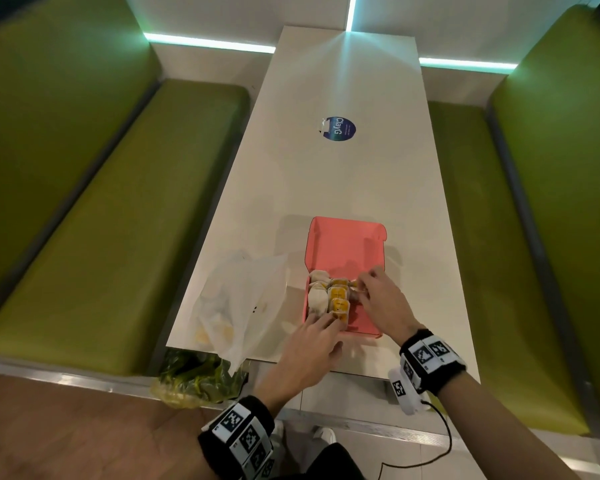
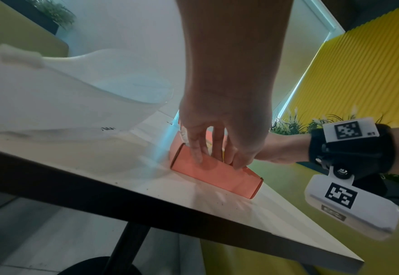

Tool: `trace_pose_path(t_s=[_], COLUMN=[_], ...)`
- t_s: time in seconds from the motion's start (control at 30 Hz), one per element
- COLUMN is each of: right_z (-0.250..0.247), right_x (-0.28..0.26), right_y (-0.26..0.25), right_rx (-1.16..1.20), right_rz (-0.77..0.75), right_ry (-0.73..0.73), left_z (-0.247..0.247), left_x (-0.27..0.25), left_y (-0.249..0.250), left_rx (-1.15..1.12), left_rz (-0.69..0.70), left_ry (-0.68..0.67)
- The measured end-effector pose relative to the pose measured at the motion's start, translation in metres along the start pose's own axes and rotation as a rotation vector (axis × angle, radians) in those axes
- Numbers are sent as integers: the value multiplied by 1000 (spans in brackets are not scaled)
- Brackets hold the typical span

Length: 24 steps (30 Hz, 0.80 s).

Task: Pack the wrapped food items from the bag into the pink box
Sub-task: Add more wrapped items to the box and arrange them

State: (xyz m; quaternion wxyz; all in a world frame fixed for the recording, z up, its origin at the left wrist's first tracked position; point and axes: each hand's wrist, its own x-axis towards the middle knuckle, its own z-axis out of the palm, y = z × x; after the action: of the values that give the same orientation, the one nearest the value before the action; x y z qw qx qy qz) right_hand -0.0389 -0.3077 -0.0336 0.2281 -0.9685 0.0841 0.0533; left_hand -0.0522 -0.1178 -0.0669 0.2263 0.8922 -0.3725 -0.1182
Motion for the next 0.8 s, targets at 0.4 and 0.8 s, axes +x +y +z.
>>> trace_pose_path(t_s=[0.4,0.8], right_z=[11,16], right_x=[-4,-7], right_y=[3,-1], right_rx=[20,-50], right_rz=[57,44], right_ry=[140,-14], left_z=[-3,-12], left_x=[-2,-6], left_y=[6,12], left_rx=[4,4], left_rz=[-6,-1], left_ry=[4,-16])
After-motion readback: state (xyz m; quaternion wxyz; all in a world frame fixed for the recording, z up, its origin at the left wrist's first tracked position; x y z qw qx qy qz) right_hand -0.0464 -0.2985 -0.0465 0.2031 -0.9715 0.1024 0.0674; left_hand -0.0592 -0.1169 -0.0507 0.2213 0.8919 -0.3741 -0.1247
